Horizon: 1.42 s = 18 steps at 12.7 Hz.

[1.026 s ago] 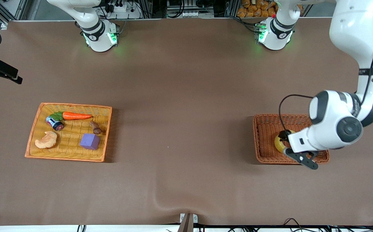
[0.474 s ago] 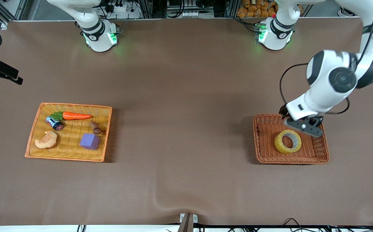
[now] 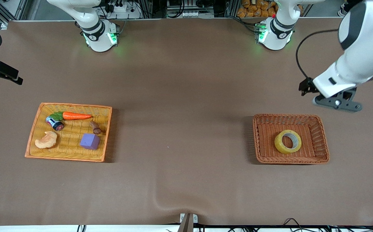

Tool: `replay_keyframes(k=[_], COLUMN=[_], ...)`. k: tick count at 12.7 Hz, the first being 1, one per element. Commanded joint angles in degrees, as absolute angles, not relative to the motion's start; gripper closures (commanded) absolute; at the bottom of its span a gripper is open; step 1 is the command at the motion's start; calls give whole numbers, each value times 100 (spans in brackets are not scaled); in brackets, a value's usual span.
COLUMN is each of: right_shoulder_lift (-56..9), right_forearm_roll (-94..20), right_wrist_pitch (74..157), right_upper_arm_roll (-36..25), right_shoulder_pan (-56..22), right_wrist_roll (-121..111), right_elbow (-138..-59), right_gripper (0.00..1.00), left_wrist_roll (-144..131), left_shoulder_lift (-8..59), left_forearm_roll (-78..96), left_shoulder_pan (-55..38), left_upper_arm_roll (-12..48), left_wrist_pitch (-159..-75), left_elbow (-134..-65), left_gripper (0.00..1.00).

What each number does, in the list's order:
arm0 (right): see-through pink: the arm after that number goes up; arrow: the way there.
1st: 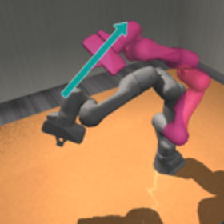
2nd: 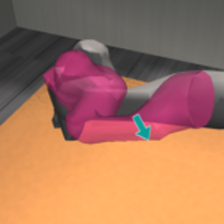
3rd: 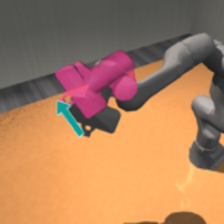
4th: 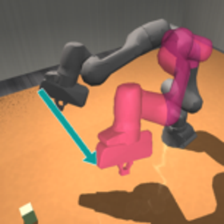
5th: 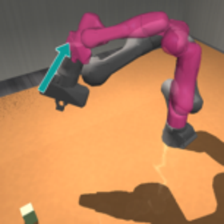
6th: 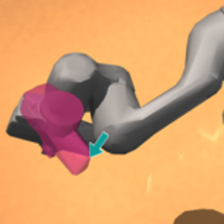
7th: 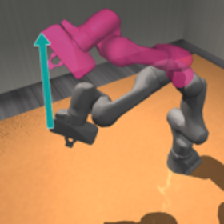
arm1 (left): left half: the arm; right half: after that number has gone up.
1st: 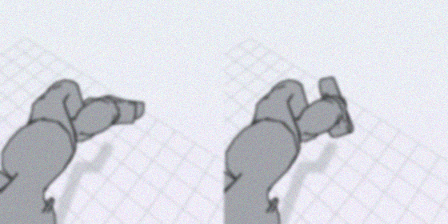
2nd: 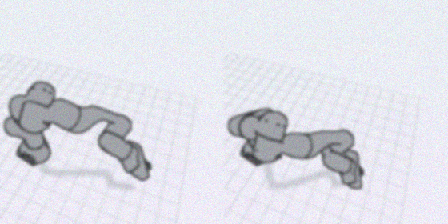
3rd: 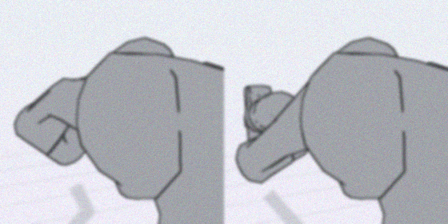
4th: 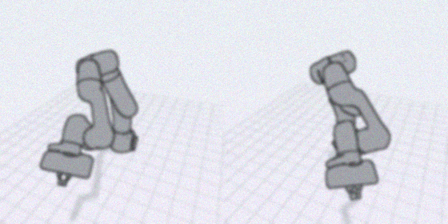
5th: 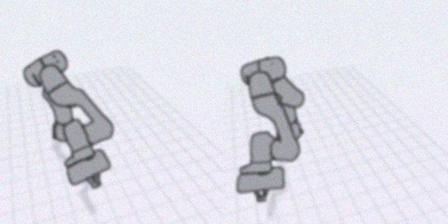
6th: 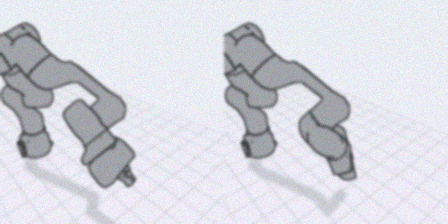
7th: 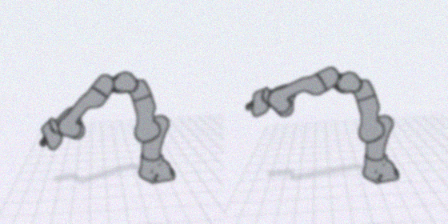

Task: Transfer tape with both arms

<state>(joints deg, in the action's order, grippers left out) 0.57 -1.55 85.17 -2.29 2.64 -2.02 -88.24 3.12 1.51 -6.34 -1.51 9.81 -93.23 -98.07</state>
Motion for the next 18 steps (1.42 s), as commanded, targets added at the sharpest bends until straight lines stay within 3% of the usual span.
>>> replay_keyframes(k=[1, 9, 13, 14, 16, 18], right_shoulder_lift=[44, 44, 44, 44, 44, 44], right_forearm_roll=[-114, -114, -114, -114, -114, -114], right_wrist_pitch=[8481, 8481, 8481, 8481, 8481, 8481], right_upper_arm_roll=[-193, -193, -193, -193, -193, -193], right_shoulder_pan=[316, 290, 290, 290, 290, 290], right_wrist_roll=[-114, -9, -9, -9, -9, -9], right_elbow=[-8789, -8780, -8780, -8780, -8771, -8771], right_gripper=[0, 0, 0, 0, 0, 0], left_wrist_roll=[105, 816, 1432, 1459, 1389, 1354], left_shoulder_lift=[352, -183, -369, -378, -352, -325], left_forearm_roll=[-624, -342, -395, -413, -413, -413], left_shoulder_pan=[-211, 27, -771, -791, -721, -206], left_upper_arm_roll=[1055, 836, -620, -702, -546, 40], left_wrist_pitch=[-8755, -8473, -8455, -8455, -8394, -8394], left_elbow=[-9247, -9097, -9097, -9105, -9114, -9114], left_gripper=[0, 0, 0, 0, 0, 0])
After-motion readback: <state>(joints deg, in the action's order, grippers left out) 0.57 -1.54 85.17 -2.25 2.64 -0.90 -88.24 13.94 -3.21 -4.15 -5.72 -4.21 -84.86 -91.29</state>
